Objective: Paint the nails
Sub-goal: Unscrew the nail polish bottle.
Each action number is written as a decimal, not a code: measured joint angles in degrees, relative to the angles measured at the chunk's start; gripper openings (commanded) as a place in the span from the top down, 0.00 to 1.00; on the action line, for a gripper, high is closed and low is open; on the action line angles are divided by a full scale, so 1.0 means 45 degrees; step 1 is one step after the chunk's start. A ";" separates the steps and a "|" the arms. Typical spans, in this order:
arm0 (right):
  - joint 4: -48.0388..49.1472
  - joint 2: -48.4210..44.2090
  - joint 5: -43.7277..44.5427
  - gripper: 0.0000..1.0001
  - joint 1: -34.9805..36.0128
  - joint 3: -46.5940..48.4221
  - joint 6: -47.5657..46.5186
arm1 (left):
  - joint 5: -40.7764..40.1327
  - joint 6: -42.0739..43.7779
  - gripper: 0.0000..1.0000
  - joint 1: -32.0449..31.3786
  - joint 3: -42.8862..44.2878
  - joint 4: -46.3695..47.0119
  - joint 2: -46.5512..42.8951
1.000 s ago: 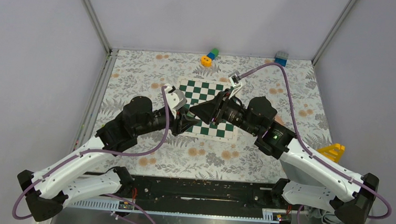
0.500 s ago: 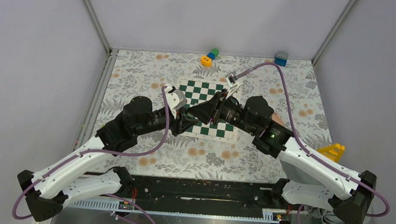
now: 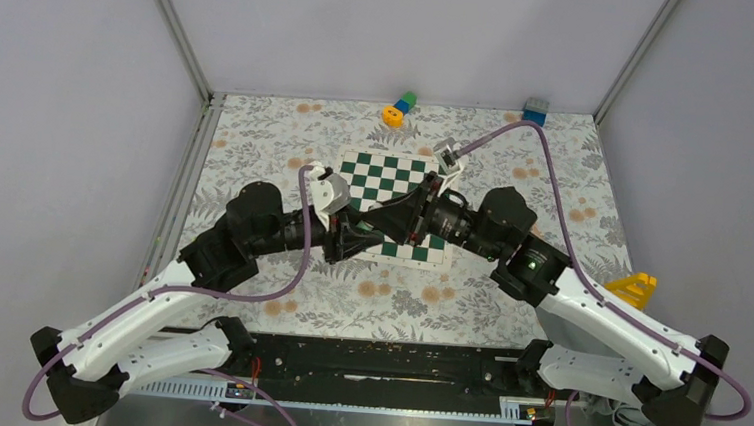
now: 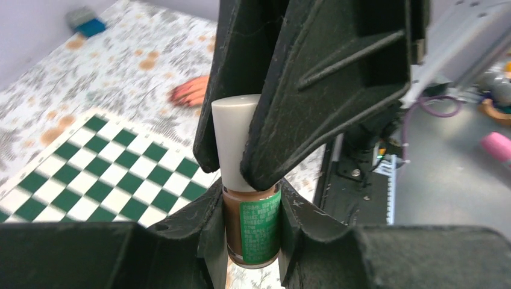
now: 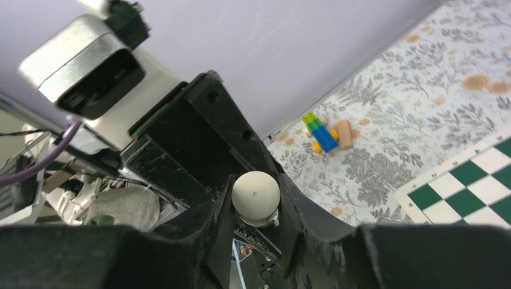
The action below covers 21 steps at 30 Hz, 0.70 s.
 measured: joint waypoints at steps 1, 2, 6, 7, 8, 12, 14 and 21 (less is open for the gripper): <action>0.0000 -0.0175 -0.0243 1.00 0.0024 0.0000 -0.0175 | 0.0461 -0.0063 1.00 0.0010 0.0000 0.0180 -0.0034; 0.0015 -0.0350 -0.0481 1.00 0.0053 0.0000 -0.0355 | 0.0869 -0.0121 1.00 0.0015 0.0000 0.0374 -0.0058; 0.0131 -0.0933 -0.1744 1.00 0.0117 -0.0005 -0.1020 | 0.2871 -0.0403 1.00 0.0024 -0.0010 0.1234 -0.0102; 0.0199 -0.1020 -0.2103 1.00 0.0117 0.0000 -0.1171 | 0.3313 -0.0471 1.00 0.0029 -0.0010 0.1389 -0.0097; 0.0277 -0.1078 -0.2467 1.00 0.0121 -0.0005 -0.1311 | 0.3696 -0.0544 1.00 0.0029 -0.0010 0.1501 -0.0097; 0.0525 -0.1190 -0.3614 1.00 0.0131 -0.0005 -0.1540 | 0.5081 -0.0699 1.00 0.0024 -0.0010 0.1860 -0.0029; 0.0563 -0.1234 -0.3978 1.00 0.0131 -0.0005 -0.1603 | 0.5532 -0.0743 1.00 0.0024 -0.0010 0.2001 0.0029; 0.0646 -0.1598 -0.4289 1.00 0.0126 -0.0010 -0.1928 | 0.6392 -0.0797 1.00 -0.0010 -0.0010 0.1889 0.0165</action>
